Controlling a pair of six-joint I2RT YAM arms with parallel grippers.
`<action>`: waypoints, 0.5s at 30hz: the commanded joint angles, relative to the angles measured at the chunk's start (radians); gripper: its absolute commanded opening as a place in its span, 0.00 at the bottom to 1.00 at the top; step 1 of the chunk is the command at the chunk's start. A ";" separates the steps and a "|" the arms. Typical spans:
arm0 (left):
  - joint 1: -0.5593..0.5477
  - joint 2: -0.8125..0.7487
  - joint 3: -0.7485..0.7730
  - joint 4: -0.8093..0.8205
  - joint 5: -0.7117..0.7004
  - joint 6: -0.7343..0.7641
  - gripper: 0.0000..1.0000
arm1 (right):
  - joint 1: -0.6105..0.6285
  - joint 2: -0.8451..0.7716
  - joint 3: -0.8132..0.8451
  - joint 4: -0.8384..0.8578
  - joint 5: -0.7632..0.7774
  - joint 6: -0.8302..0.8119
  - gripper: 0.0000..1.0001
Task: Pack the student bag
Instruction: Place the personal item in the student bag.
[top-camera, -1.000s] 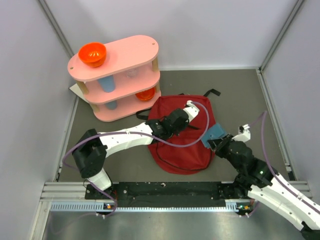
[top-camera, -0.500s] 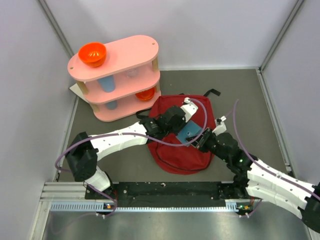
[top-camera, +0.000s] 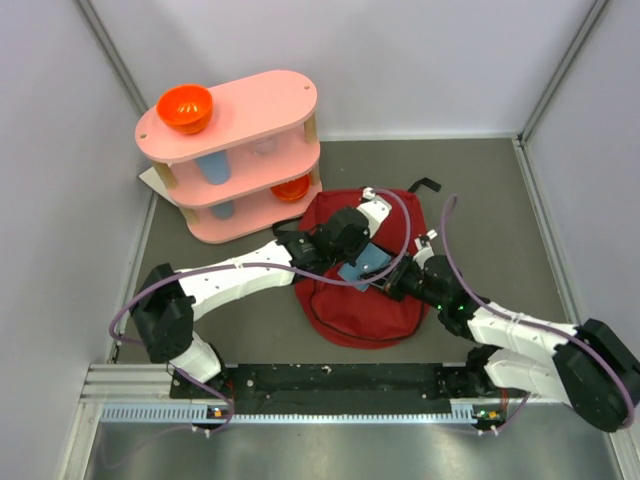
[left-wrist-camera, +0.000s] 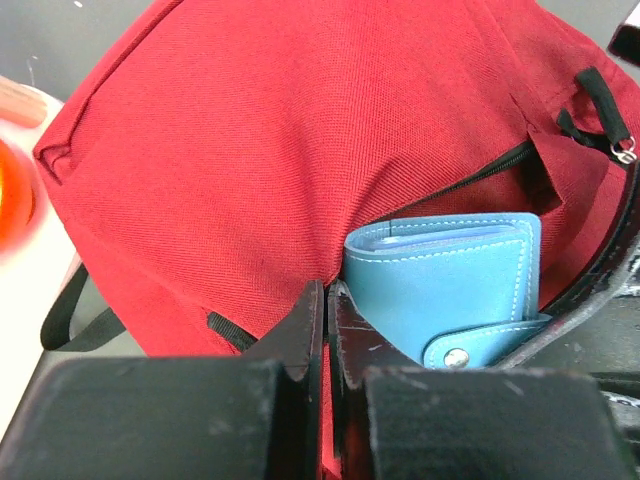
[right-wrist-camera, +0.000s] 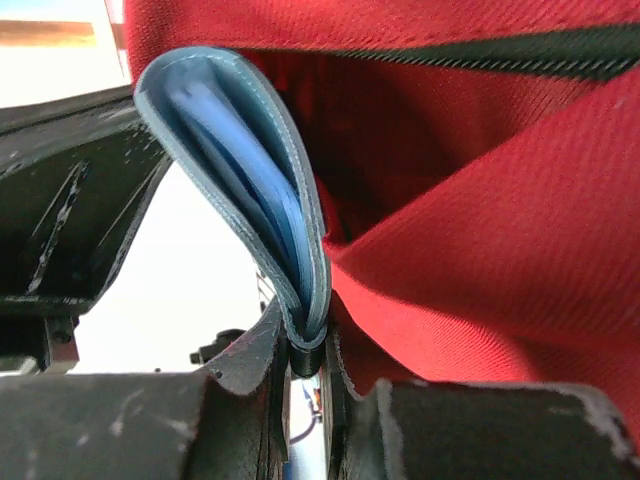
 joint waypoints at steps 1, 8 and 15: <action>-0.008 -0.031 0.060 0.055 -0.012 -0.041 0.00 | -0.053 0.103 0.046 0.257 -0.123 0.079 0.00; -0.006 -0.019 0.075 0.045 -0.044 -0.040 0.00 | -0.043 0.042 -0.010 0.214 -0.163 0.059 0.00; -0.006 -0.001 0.112 0.034 -0.060 -0.043 0.00 | -0.043 -0.056 -0.041 0.092 -0.126 0.027 0.00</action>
